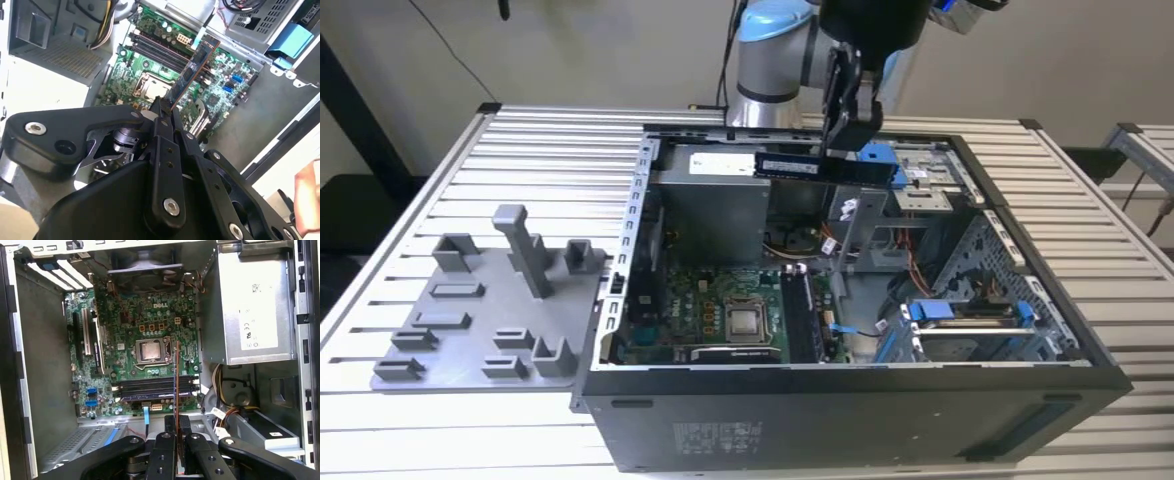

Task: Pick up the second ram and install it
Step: 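Insert the second ram into the second slot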

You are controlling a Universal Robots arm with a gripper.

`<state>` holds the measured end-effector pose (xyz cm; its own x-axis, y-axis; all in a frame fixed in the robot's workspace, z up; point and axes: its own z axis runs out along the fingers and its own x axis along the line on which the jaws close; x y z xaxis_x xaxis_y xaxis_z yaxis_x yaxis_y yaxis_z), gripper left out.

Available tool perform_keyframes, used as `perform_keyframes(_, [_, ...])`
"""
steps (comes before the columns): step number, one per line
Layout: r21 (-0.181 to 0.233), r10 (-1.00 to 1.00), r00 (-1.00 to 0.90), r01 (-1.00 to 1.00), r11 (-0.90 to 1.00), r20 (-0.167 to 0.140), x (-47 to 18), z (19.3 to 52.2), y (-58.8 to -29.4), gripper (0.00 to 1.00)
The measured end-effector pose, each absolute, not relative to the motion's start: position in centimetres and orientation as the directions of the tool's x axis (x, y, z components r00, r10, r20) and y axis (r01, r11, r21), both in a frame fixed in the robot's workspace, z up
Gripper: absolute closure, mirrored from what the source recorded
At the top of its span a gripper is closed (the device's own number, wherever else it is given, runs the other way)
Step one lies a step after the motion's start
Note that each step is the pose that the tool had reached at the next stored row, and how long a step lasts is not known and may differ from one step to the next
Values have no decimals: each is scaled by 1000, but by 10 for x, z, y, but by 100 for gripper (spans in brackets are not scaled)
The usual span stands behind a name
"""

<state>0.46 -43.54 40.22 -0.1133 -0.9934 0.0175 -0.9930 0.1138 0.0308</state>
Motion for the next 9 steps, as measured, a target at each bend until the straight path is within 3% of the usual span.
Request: perform_keyframes(9, [30, -986, -167, -985, 168, 20, 4, 402, -435, 86])
